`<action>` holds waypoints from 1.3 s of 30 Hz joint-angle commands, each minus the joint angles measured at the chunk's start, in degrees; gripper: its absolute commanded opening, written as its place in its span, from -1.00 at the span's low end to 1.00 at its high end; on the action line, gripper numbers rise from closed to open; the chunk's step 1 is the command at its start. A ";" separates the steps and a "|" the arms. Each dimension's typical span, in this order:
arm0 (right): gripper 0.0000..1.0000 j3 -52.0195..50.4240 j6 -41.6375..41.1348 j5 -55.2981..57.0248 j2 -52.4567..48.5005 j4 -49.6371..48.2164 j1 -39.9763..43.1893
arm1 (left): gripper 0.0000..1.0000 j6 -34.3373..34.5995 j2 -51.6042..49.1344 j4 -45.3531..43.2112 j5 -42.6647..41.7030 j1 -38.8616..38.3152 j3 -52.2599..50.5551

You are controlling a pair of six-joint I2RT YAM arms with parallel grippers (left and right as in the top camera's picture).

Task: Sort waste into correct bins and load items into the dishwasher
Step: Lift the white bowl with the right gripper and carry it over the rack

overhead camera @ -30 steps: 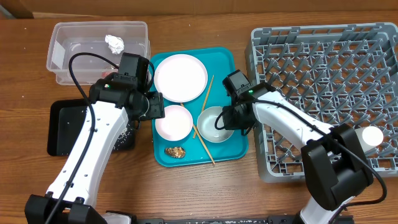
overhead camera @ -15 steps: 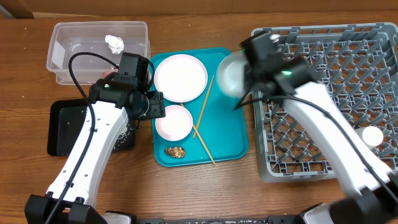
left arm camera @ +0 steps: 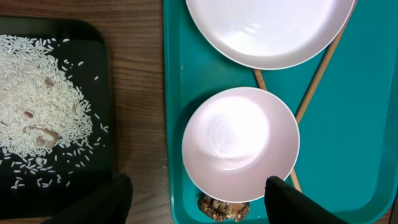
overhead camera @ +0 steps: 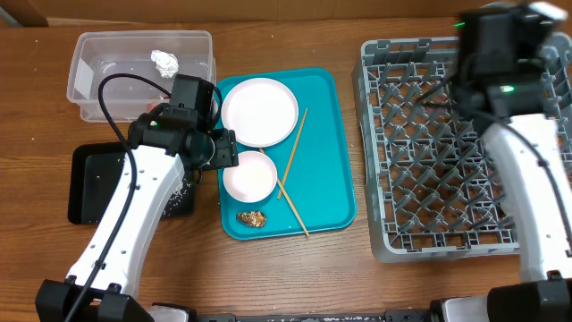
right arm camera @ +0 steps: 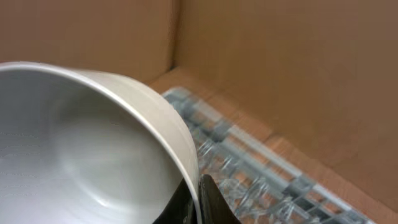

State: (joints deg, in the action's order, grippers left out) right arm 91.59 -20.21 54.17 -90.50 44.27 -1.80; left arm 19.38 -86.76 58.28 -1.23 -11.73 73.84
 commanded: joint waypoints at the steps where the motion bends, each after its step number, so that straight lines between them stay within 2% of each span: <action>1: -0.92 0.61 3.48 3.19 -0.55 -4.35 5.31 | 0.43 -0.09 0.85 -0.74 0.39 0.24 1.18; 11: -0.92 0.61 22.56 3.34 -9.60 -21.88 15.76 | 0.50 -0.09 0.85 -3.80 0.39 0.24 1.18; 16: -0.92 0.61 28.57 11.65 -17.38 -28.26 19.02 | 0.51 -0.07 0.85 -3.78 1.66 0.24 1.18; 23: -0.92 0.61 27.47 14.36 -25.62 -26.36 18.95 | 0.52 -0.07 0.83 -4.63 1.70 0.24 1.18; 32: -0.92 -0.61 15.69 13.46 -29.27 -17.31 14.86 | 0.54 -0.07 0.83 -4.79 1.70 0.24 1.18; 39: -0.92 -0.61 13.46 3.58 -29.27 -7.48 11.32 | 0.54 -0.07 0.85 -4.76 1.73 0.24 1.18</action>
State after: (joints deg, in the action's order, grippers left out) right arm 91.48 -4.64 67.13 -119.44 34.39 12.45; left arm 19.38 -86.76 53.60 -0.54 -11.73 73.89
